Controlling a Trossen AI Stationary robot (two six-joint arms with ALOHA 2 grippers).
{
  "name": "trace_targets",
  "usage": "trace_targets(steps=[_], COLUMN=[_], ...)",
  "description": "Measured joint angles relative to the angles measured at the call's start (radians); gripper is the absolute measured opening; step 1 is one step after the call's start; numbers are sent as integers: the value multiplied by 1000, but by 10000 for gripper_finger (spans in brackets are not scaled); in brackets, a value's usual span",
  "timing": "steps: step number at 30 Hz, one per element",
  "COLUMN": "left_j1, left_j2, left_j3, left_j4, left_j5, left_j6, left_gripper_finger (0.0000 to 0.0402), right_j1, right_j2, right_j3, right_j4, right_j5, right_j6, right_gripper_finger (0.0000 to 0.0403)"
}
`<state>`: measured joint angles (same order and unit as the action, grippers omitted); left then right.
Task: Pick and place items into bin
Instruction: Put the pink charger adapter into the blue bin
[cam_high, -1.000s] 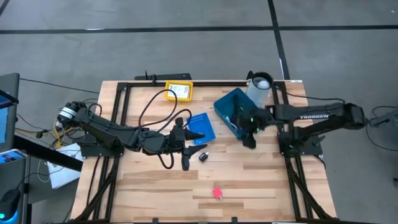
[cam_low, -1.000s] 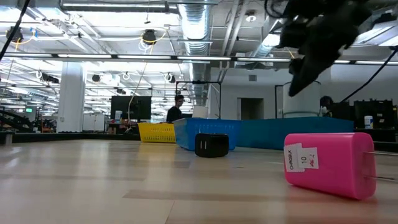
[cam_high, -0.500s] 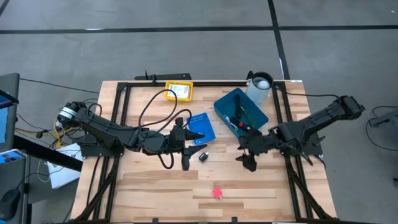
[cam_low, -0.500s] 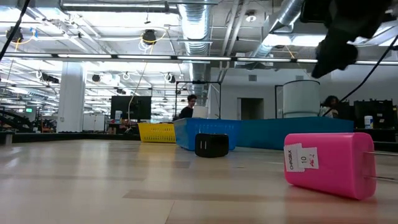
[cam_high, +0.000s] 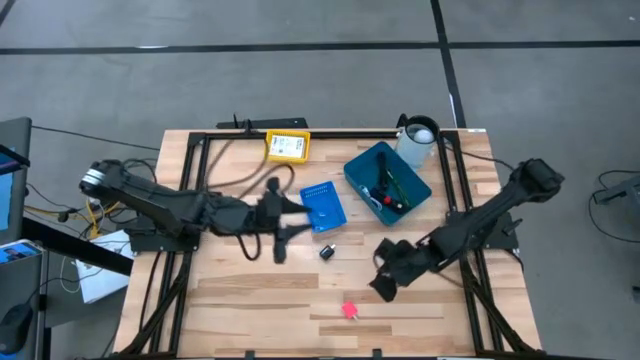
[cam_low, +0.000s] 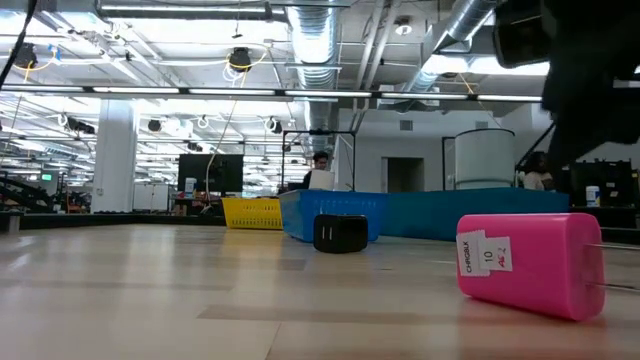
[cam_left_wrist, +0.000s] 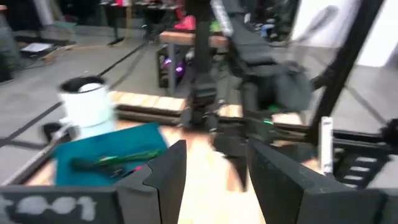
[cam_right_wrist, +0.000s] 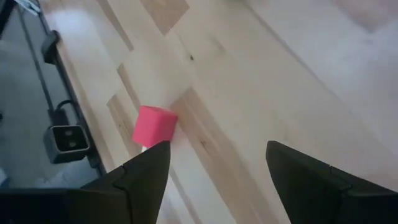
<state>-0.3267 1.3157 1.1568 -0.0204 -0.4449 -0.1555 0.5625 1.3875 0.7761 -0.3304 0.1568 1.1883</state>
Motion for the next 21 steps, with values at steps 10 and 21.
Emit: trace_targets(steps=[10, 21], left_j1=[14, 14], left_j2=[-179, -257], left_j3=[0, 0], left_j4=[-232, -400], left_j5=[-57, -32], left_j6=[-29, -115], left_gripper_finger=[157, 157], right_j1=[-20, -19], right_j2=[297, 498], right_j3=[218, 566], right_j4=[25, -259], right_j5=[2, 1], right_j6=[-101, -128], right_gripper_finger=[260, 260])
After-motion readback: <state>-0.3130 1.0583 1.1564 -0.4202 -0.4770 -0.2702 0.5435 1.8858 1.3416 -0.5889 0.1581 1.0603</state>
